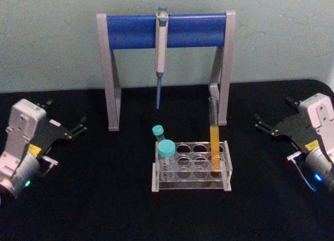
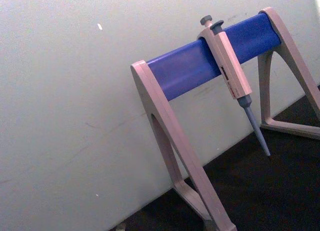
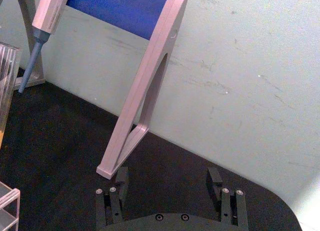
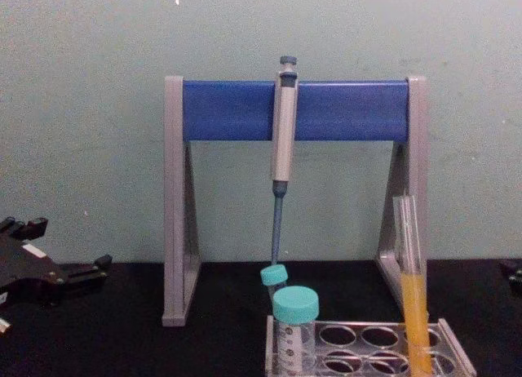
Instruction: Pick up the test tube from the test tube rack, shake it, then place it back into the test tube rack.
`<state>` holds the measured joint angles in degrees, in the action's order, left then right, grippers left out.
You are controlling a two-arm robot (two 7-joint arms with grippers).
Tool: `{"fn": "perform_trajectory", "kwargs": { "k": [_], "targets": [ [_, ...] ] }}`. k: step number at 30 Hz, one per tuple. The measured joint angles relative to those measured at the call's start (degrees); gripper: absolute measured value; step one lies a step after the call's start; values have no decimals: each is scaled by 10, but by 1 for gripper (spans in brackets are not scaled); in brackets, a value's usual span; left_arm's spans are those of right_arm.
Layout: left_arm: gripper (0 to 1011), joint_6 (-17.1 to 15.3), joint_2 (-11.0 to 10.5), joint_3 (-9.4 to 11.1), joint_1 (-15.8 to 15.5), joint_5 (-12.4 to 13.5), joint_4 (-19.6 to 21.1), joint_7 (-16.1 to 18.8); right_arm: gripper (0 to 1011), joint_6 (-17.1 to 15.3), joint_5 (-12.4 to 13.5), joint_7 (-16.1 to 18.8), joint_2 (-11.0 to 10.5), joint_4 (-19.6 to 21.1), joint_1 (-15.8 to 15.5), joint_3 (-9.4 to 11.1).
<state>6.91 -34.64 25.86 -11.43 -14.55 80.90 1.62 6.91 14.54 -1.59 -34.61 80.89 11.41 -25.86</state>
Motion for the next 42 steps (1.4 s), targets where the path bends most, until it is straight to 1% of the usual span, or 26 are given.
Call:
{"fn": "perform_trajectory", "kwargs": {
  "k": [42],
  "targets": [
    [1001,0,0,0,0,0,0,0,1000,0,0,0,0,0,0,0]
  ]
}}
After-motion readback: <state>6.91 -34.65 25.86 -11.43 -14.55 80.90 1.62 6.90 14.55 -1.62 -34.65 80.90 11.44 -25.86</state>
